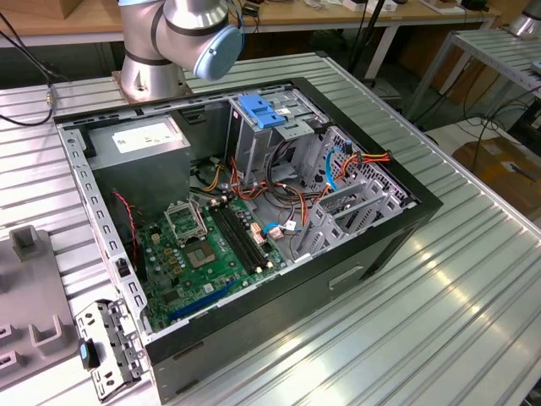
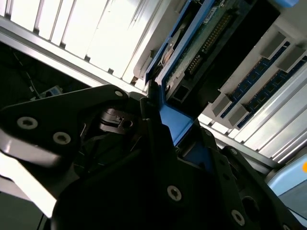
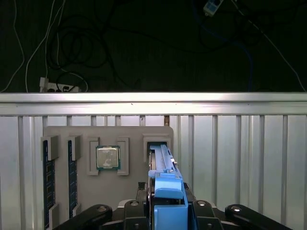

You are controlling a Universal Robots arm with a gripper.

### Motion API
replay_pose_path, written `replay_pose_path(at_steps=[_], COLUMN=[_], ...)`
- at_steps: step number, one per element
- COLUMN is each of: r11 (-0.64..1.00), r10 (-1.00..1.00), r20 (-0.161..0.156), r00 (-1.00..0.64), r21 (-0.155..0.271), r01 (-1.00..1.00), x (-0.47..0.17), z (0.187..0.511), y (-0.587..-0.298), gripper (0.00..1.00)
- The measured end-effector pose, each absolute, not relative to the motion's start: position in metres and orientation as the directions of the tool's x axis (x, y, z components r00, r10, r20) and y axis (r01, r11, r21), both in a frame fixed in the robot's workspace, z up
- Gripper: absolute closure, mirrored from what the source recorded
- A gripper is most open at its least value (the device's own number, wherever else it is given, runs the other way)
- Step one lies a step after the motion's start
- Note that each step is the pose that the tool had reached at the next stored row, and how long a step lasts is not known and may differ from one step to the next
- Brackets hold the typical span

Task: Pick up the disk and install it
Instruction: 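Pick up the disk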

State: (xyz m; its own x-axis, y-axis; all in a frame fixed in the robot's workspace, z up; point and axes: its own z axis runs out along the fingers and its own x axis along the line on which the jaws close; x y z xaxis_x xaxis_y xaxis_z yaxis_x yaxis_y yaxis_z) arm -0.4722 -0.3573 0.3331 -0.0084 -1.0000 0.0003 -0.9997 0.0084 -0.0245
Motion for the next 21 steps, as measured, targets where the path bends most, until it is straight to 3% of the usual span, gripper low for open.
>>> replay_pose_path(at_steps=[21], r11=[0.008], r10=[-1.000], r20=[0.000], r00=[-0.008], r21=[-0.024], r01=[-1.000], x=[-0.4722], z=[0.3424], y=[-0.3573], gripper=[0.63])
